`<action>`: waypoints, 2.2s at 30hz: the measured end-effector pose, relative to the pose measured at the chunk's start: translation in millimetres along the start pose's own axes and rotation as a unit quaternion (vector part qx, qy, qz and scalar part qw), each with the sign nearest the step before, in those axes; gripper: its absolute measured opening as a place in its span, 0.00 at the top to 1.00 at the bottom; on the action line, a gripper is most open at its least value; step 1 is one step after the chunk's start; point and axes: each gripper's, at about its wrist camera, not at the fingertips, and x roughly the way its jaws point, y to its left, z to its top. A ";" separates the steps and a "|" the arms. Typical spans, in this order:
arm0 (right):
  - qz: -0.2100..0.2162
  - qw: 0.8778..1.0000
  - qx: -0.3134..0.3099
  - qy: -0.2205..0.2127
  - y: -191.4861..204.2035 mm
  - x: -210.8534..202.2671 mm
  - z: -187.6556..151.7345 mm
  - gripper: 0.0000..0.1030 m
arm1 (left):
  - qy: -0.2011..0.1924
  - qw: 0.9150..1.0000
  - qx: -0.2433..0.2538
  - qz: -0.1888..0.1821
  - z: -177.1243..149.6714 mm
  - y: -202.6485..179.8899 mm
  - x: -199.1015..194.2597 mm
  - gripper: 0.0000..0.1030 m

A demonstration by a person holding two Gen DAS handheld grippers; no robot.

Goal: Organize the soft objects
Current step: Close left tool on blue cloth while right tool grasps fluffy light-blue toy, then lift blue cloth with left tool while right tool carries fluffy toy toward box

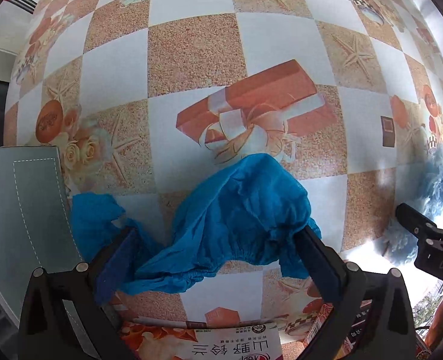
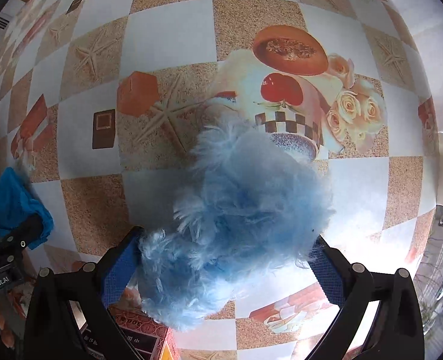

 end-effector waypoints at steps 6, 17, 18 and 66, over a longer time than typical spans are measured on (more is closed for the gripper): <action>0.004 1.000 0.001 0.008 -0.3 1.5 3.6 0.00 | 0.020 0.999 -0.026 -0.031 3.3 15.7 13.2 0.00; 0.033 0.999 -0.030 -0.015 28.0 -18.8 -3.8 0.65 | -0.018 0.997 0.045 -0.056 10.7 -10.9 -3.3 0.76; 0.044 0.999 -0.026 -0.016 26.0 -22.2 -2.5 0.65 | -0.024 0.997 0.044 -0.055 9.8 -9.8 -5.4 0.78; 0.126 0.988 -0.039 -0.084 112.0 -177.4 -184.3 0.65 | -0.079 0.977 0.170 -0.105 -178.9 -18.3 -139.9 0.79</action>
